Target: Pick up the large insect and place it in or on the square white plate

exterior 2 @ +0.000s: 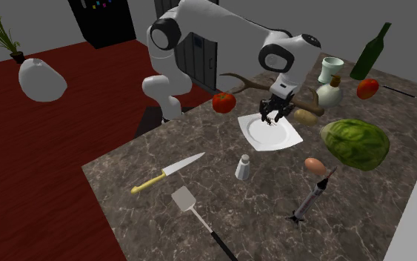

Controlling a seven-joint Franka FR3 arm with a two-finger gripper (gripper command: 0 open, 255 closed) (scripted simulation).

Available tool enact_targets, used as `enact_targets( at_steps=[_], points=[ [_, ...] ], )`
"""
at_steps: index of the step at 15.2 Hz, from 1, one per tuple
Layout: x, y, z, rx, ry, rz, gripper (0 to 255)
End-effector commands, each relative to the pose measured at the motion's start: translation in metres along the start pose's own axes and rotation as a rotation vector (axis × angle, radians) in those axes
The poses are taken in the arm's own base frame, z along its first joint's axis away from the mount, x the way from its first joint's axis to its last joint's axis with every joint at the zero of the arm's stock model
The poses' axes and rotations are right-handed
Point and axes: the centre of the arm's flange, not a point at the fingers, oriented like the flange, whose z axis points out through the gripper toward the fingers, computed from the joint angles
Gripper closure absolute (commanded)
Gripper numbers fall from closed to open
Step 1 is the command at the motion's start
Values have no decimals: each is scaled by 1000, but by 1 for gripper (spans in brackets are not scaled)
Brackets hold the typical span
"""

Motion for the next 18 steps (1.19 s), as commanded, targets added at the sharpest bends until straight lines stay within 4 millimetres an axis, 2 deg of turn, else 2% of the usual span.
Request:
enact_targets(
  at_steps=[1, 10, 17, 18],
  points=[
    [1, -5, 10, 0, 1, 2, 255],
    [4, -12, 54, 0, 1, 2, 255],
    [4, -12, 54, 0, 1, 2, 255],
    [4, -12, 55, 0, 1, 2, 0]
  ],
)
